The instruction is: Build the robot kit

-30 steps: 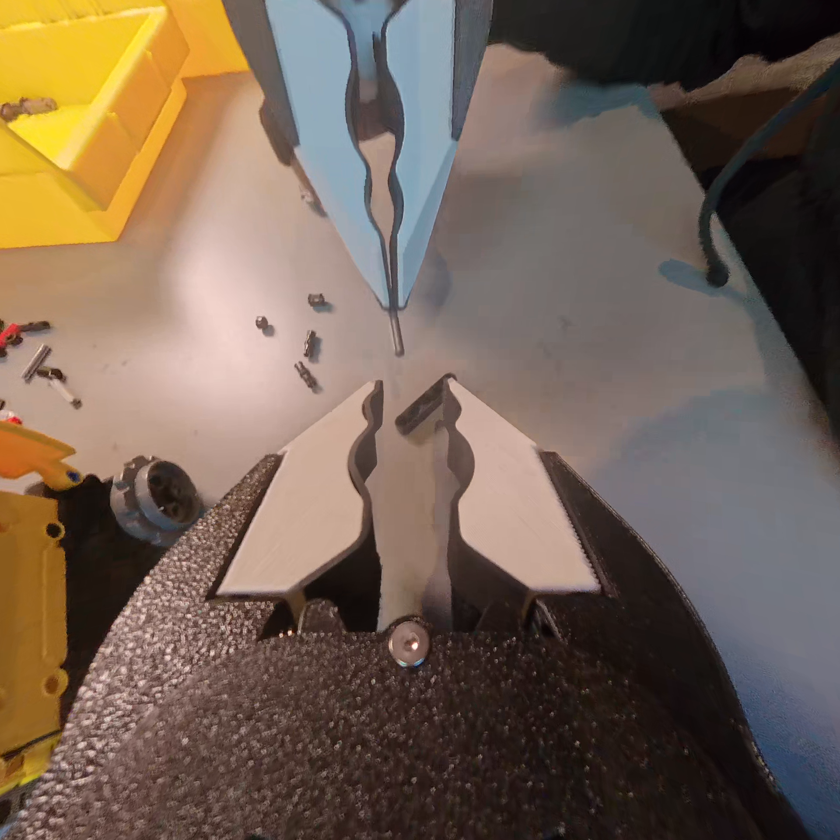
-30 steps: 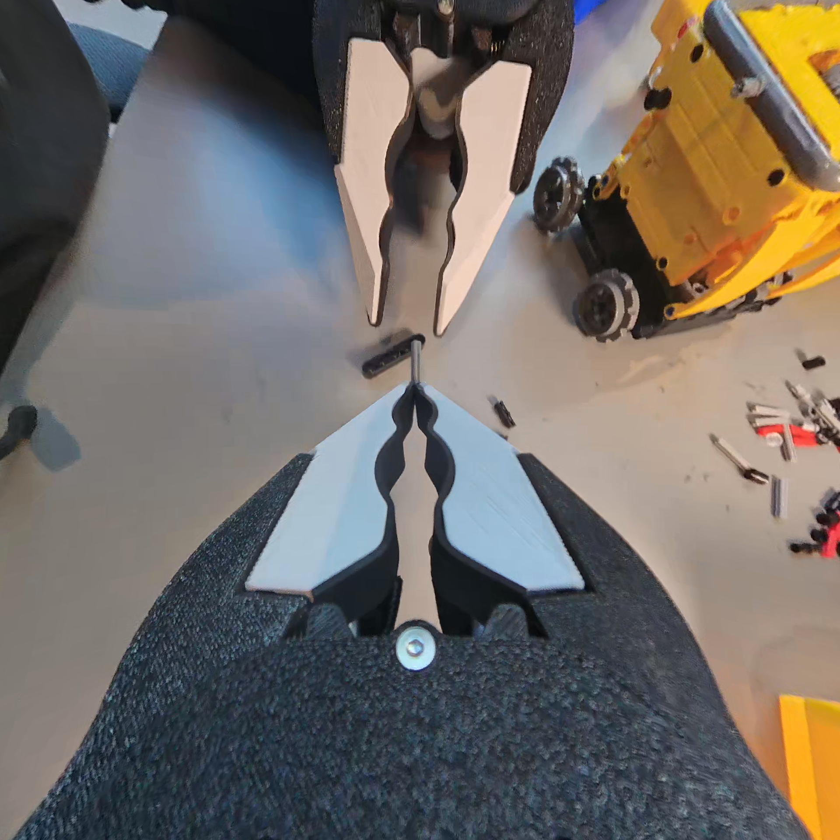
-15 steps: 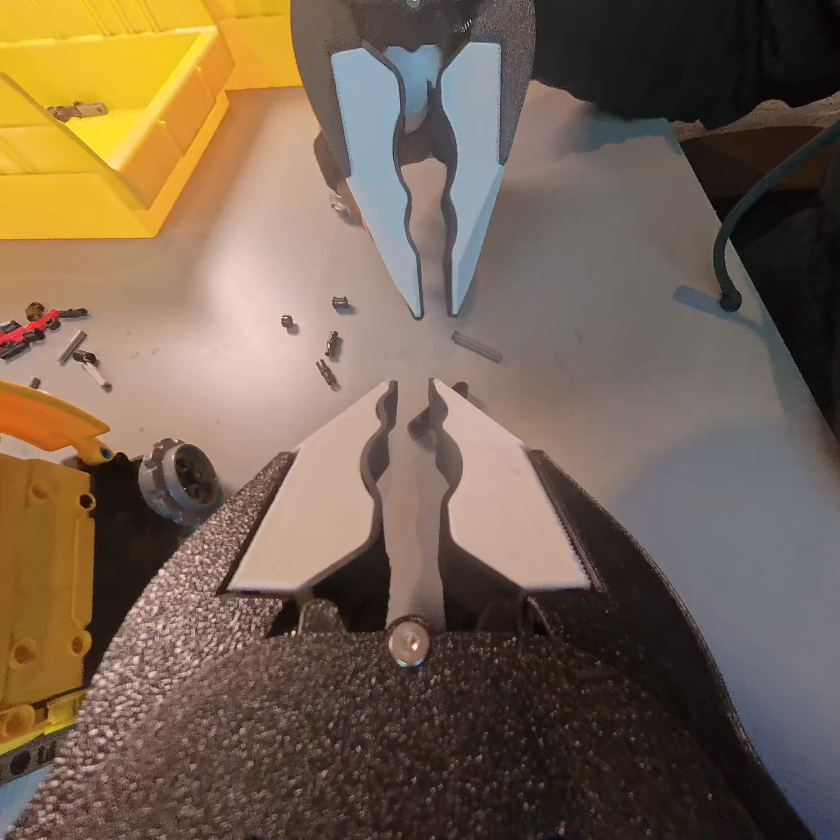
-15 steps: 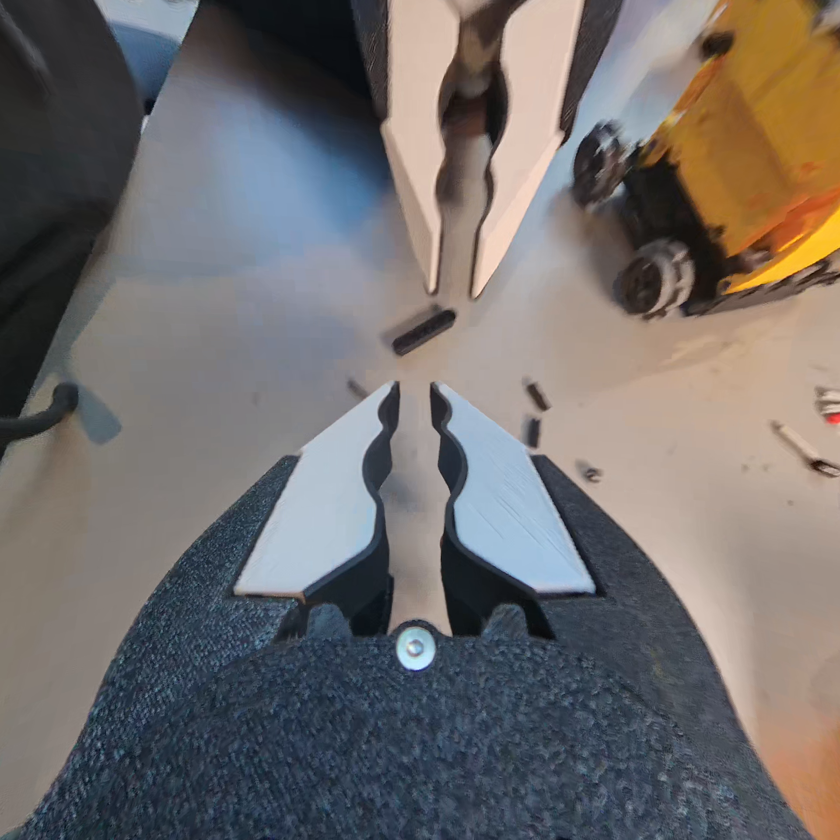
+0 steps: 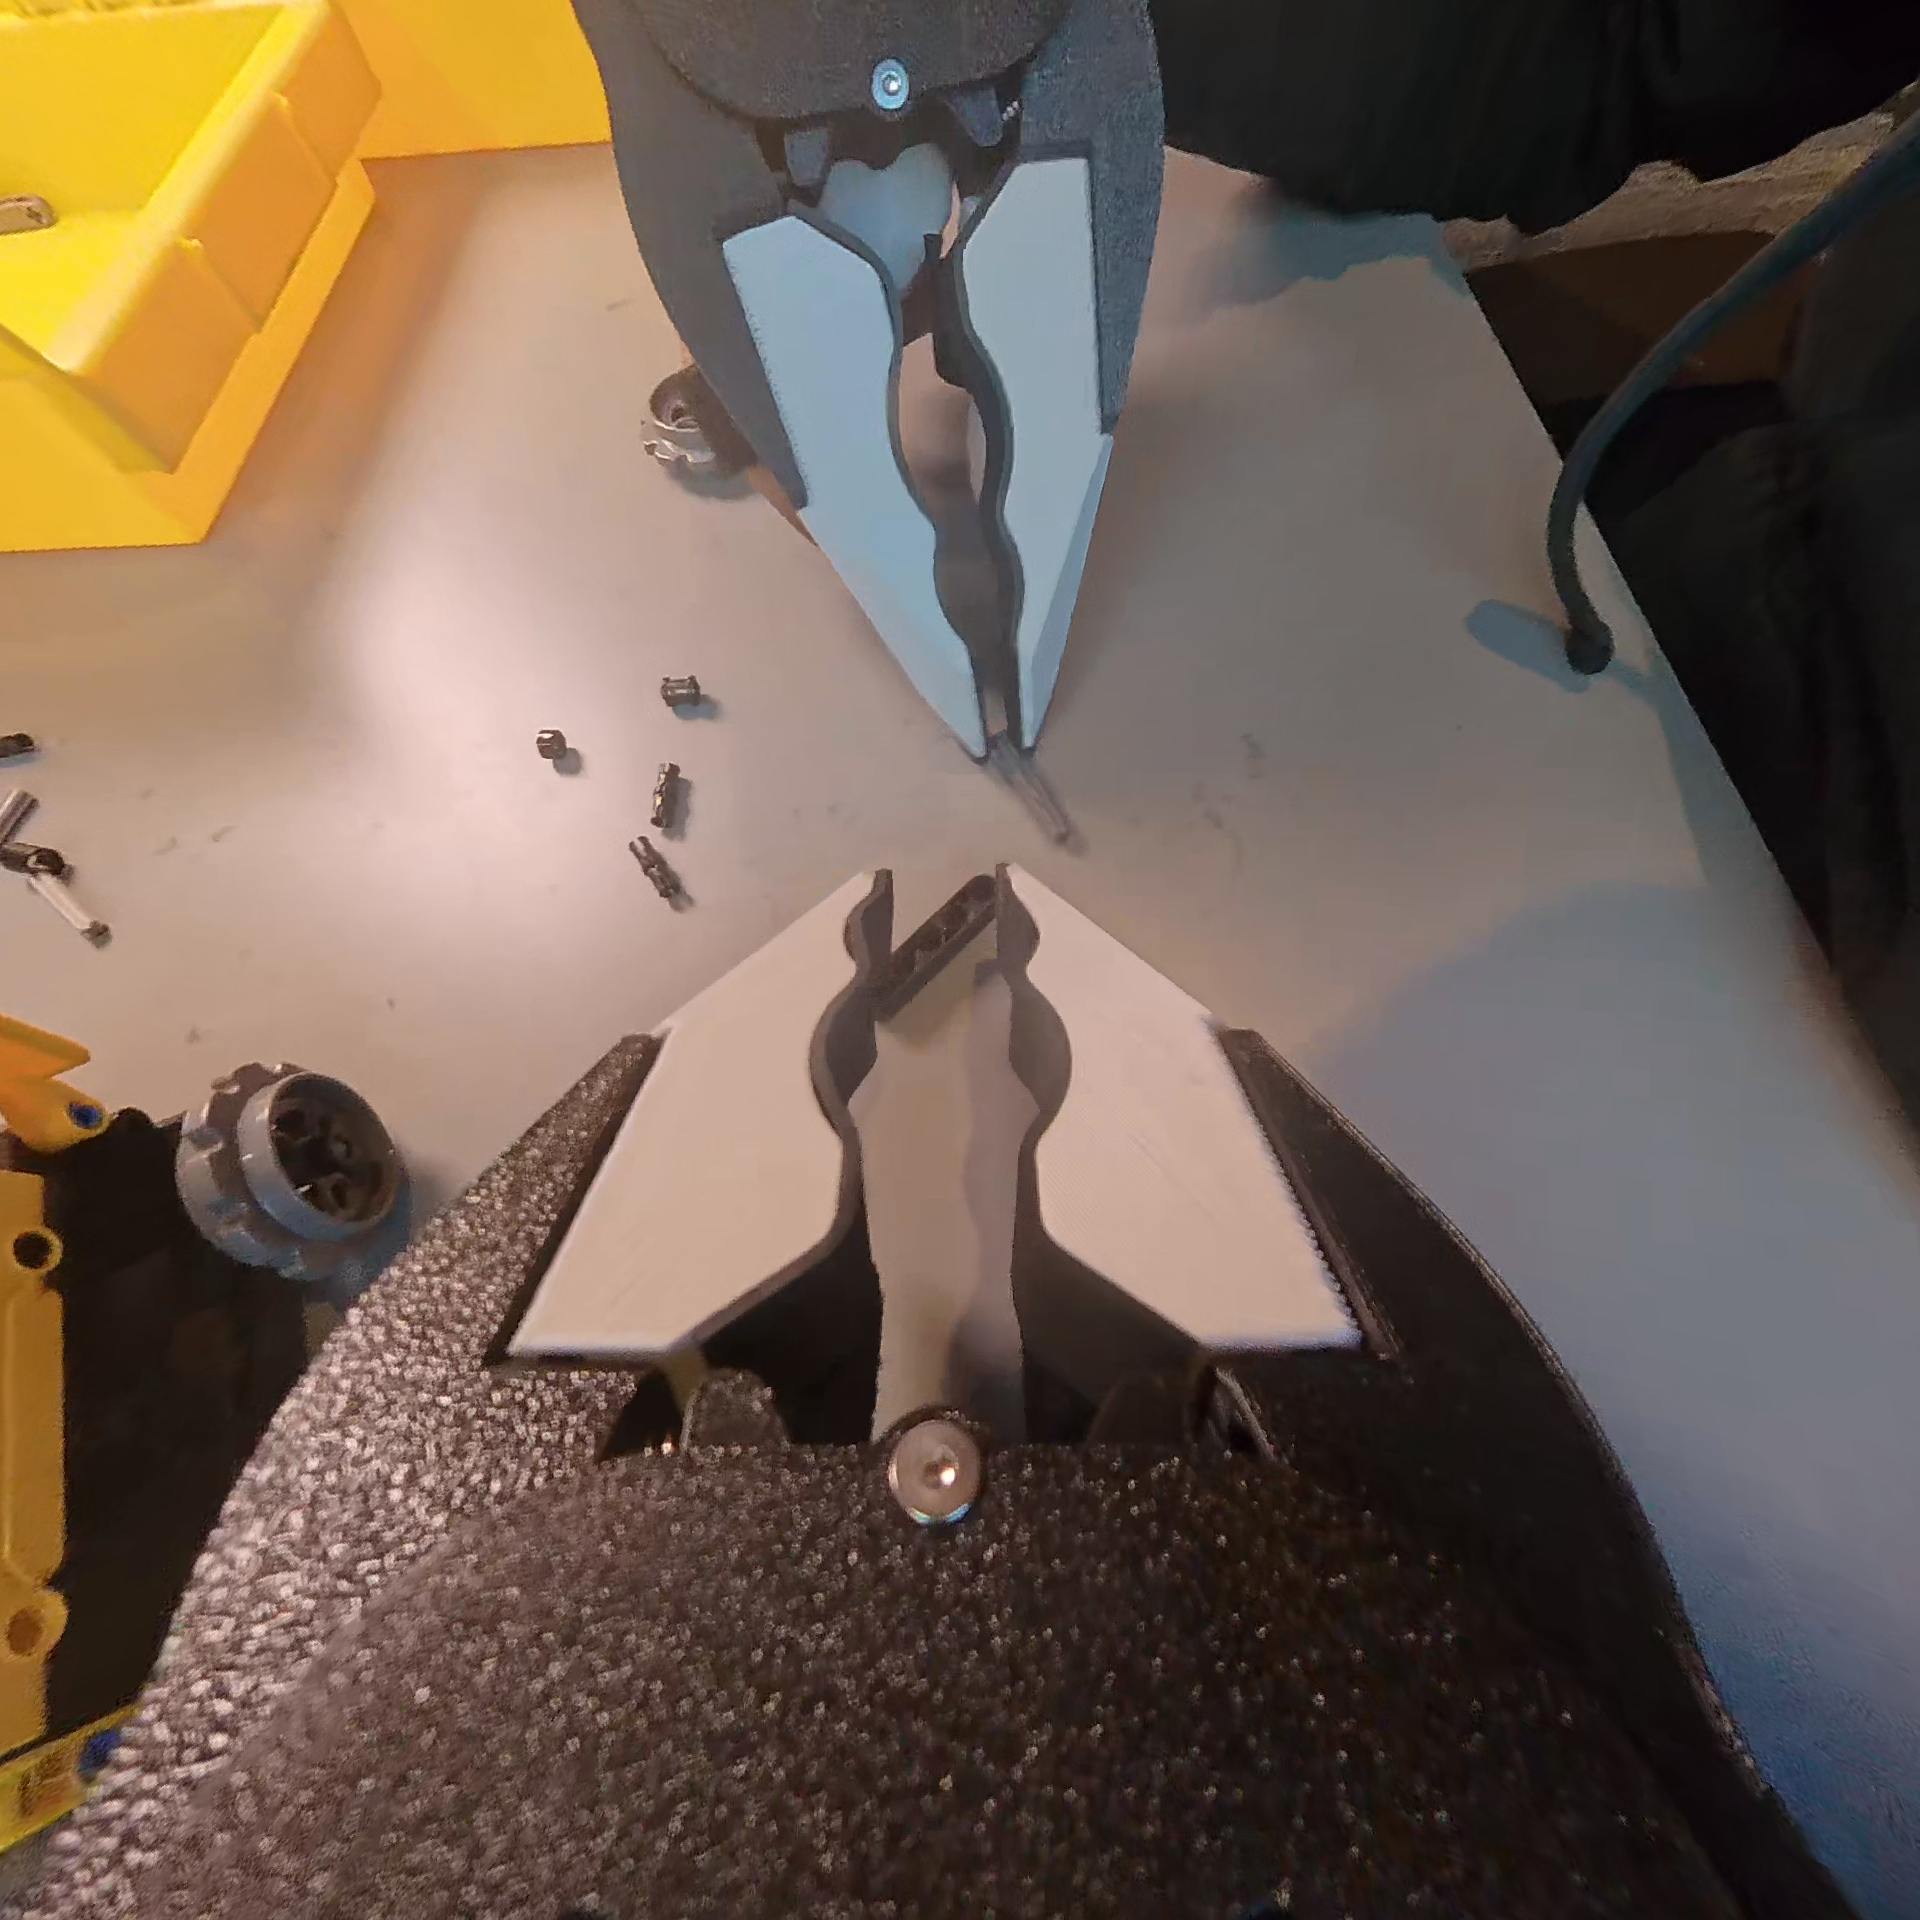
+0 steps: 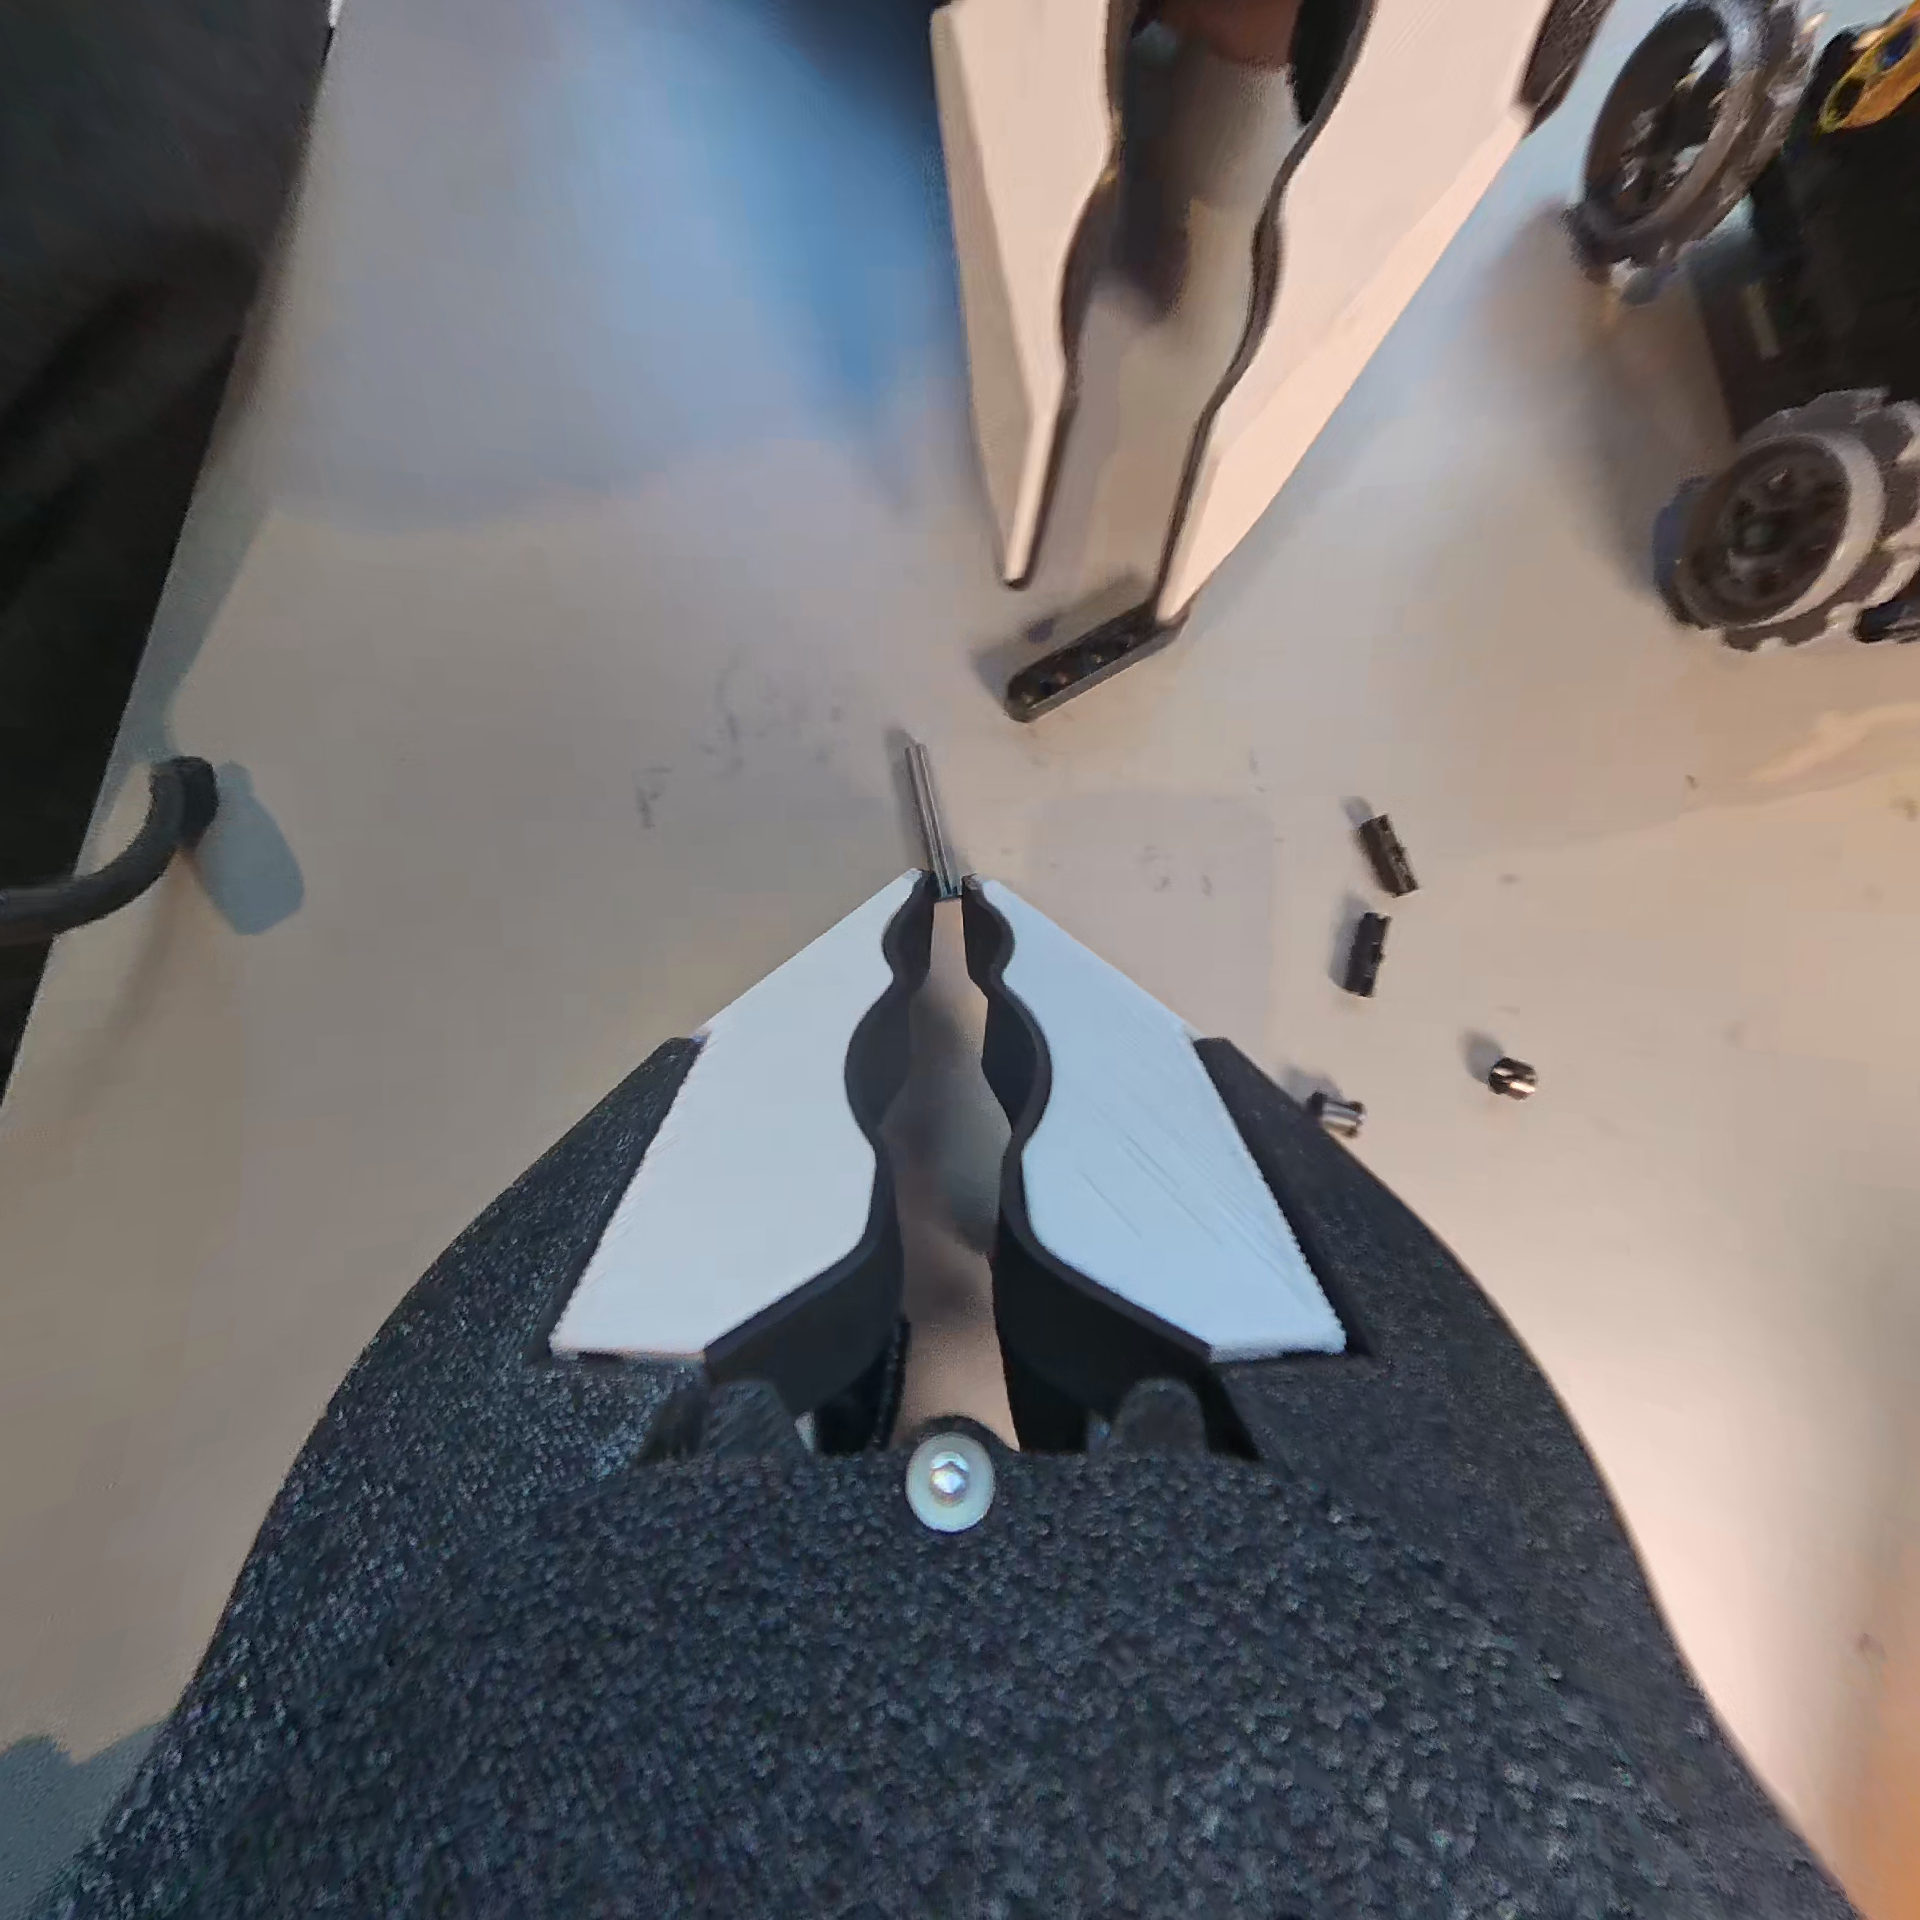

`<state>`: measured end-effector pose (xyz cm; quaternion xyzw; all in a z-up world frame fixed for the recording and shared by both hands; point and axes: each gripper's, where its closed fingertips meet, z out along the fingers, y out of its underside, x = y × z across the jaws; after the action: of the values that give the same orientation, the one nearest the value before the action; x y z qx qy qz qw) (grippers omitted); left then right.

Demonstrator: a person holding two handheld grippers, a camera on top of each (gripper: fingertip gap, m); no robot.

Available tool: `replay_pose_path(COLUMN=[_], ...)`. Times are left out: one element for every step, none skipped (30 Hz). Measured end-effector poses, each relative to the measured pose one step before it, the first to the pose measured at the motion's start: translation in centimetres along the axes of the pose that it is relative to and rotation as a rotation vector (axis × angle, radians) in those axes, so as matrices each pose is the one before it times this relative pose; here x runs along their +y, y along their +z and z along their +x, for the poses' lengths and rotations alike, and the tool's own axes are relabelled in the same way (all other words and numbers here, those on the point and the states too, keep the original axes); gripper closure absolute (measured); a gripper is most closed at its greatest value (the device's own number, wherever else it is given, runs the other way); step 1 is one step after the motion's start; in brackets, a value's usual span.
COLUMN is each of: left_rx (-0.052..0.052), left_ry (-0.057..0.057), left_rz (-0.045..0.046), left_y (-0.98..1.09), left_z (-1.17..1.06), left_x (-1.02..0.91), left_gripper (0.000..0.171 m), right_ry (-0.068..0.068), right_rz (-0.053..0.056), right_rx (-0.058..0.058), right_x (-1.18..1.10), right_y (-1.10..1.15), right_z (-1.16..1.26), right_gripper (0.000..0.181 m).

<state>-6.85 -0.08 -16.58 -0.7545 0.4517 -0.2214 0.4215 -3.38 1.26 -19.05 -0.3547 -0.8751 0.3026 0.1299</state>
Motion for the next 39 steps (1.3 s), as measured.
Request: replay_pose_path(left_rx=[0.0186,0.0145,0.0144,0.0126,0.0053,0.0022,0.0037,-0.0042,-0.0099,-0.0061,-0.005,-0.0047,-0.0036,-0.0046,-0.0041,-0.0032,0.0007,0.0014,-0.0029,-0.0021,0.0006,0.0003,-0.0003,-0.0007,0.0001,0.0004,0.0,0.0001,-0.0008,-0.0001,0.0015,-0.0007,-0.0052,-0.0099,-0.0073,-0.0096,-0.0217,-0.0194,-0.0032], left_ry=[-0.007,-0.0094,-0.0102,-0.0104,-0.0096,-0.0062,-0.0004,0.003,0.004,0.003,0.0013,-0.0004,-0.0006,0.0028,0.0066,0.0078,0.0077,0.0066,0.0061,0.0049,0.0004,-0.0017,-0.0002,-0.0002,-0.0014,-0.0016,-0.0002,-0.0001,-0.0009,-0.0011,-0.0006,0.0011,0.0028,0.0025,0.0009,-0.0018,-0.0015,0.0001,-0.001], left_rz=[0.00512,0.00622,0.00891,0.01053,0.00882,0.00241,-0.00348,-0.00454,-0.00374,0.00262,0.01236,0.01803,0.01983,0.01906,0.01601,0.01467,0.01603,0.01424,0.00853,0.00299,-0.001,-0.00398,-0.00373,-0.00294,-0.00169,-0.00179,-0.00312,-0.00129,0.00177,0.00196,-0.00037,-0.00291,-0.00407,-0.00276,-0.00361,-0.01284,-0.02599,-0.03142,-0.03529], left_y=[0.118,0.126,0.1,0.074,0.041,0.022,0.013,0.011,0.0,-0.055,-0.117,-0.182,-0.214,-0.224,-0.176,-0.133,-0.1,-0.075,-0.039,-0.018,0.017,0.034,0.031,0.004,0.005,0.005,0.007,0.012,-0.015,-0.026,-0.011,0.012,0.018,0.003,-0.04,-0.121,-0.162,-0.188,-0.096], left_z=[0.341,0.263,0.257,0.202,0.062,-0.005,0.037,-0.045,-0.105,-0.063,-0.056,-0.074,-0.078,-0.086,-0.033,-0.015,0.068,0.073,0.006,-0.008,0.016,-0.003,-0.013,-0.011,-0.005,-0.013,-0.01,-0.001,-0.02,-0.014,0.02,-0.003,-0.046,-0.132,-0.132,-0.266,-0.537,-0.557,-0.318], left_x=[-0.202,-0.214,-0.247,-0.257,-0.195,-0.063,0.049,0.085,0.073,-0.026,-0.178,-0.27,-0.31,-0.303,-0.245,-0.235,-0.281,-0.276,-0.188,-0.081,0.025,0.084,0.082,0.063,0.038,0.051,0.064,0.031,-0.023,-0.031,0.009,0.048,0.056,0.038,0.069,0.244,0.504,0.657,0.753], left_gripper=[0.154,0.152,0.151,0.151,0.151,0.157,0.162,0.165,0.166,0.168,0.169,0.169,0.17,0.17,0.171,0.171,0.171,0.17,0.17,0.17,0.17,0.17,0.17,0.17,0.17,0.17,0.17,0.17,0.17,0.17,0.17,0.17,0.17,0.17,0.17,0.168,0.158,0.147,0.142], right_ry=[-0.0112,-0.0068,-0.0115,-0.0136,-0.0113,-0.0135,-0.0078,-0.0011,-0.0006,0.0007,0.0006,-0.001,0.0003,0.0023,-0.0009,-0.0037,-0.0037,-0.0005,-0.0018,-0.0047,-0.002,0.0017,0.0,-0.0014,0.0008,0.0017,0.0021,0.0024,0.0014,0.0002,-0.0016,-0.0011,0.0013,0.0012,0.0038,0.0082,0.0075,0.0043,0.0001], right_rz=[0.0239,0.0334,0.0338,0.0252,0.0125,0.0108,0.0143,0.0129,0.021,0.0303,0.0303,0.0288,0.0316,0.0265,0.019,0.0144,0.0102,0.0058,-0.004,-0.0066,-0.0026,0.0011,-0.0015,-0.0019,-0.0002,0.0036,0.007,0.0051,0.0025,0.0033,0.0013,-0.001,-0.0018,0.0001,-0.0045,-0.0067,-0.007,-0.0215,-0.0407], right_rx=[0.0209,0.0197,0.0253,0.0247,0.0174,0.0158,0.0108,0.0043,0.002,-0.0001,0.0002,0.0024,0.0044,0.006,0.006,0.0058,0.0026,0.0009,-0.0009,0.0045,-0.0004,-0.0048,0.0001,0.0007,0.0004,0.0008,0.0012,0.001,-0.0025,-0.0034,0.0004,-0.0013,-0.0013,0.0047,0.0016,-0.004,-0.0041,-0.0041,-0.017], right_x=[-0.477,-0.724,-0.806,-0.688,-0.473,-0.375,-0.334,-0.23,-0.306,-0.446,-0.466,-0.432,-0.445,-0.36,-0.247,-0.216,-0.199,-0.118,0.044,0.115,0.073,0.011,0.031,0.059,0.036,-0.019,-0.084,-0.065,-0.034,-0.051,-0.04,0.013,0.025,0.011,0.068,0.074,0.007,0.16,0.421], right_y=[-0.127,-0.221,-0.271,-0.213,-0.125,-0.049,-0.024,-0.044,-0.103,-0.176,-0.181,-0.189,-0.169,-0.143,-0.133,-0.11,-0.056,-0.007,0.02,0.037,0.026,0.022,0.052,0.045,0.028,0.005,-0.023,-0.039,-0.037,-0.013,0.02,0.032,0.038,0.018,0.001,-0.022,-0.055,-0.057,0.015], right_z=[0.261,0.263,0.325,0.304,0.183,0.145,0.082,0.04,0.031,-0.003,0.004,0.043,0.066,0.087,0.087,0.065,0.008,-0.008,-0.04,0.045,-0.026,-0.084,-0.001,-0.001,0.013,0.034,0.039,0.05,-0.015,-0.058,-0.004,-0.022,-0.005,0.104,0.098,0.079,0.118,0.146,-0.053], right_gripper=[0.177,0.177,0.177,0.176,0.176,0.176,0.176,0.177,0.177,0.177,0.177,0.177,0.177,0.176,0.176,0.175,0.173,0.172,0.172,0.172,0.174,0.176,0.176,0.176,0.176,0.175,0.173,0.173,0.174,0.176,0.176,0.176,0.176,0.176,0.176,0.176,0.176,0.176,0.176])
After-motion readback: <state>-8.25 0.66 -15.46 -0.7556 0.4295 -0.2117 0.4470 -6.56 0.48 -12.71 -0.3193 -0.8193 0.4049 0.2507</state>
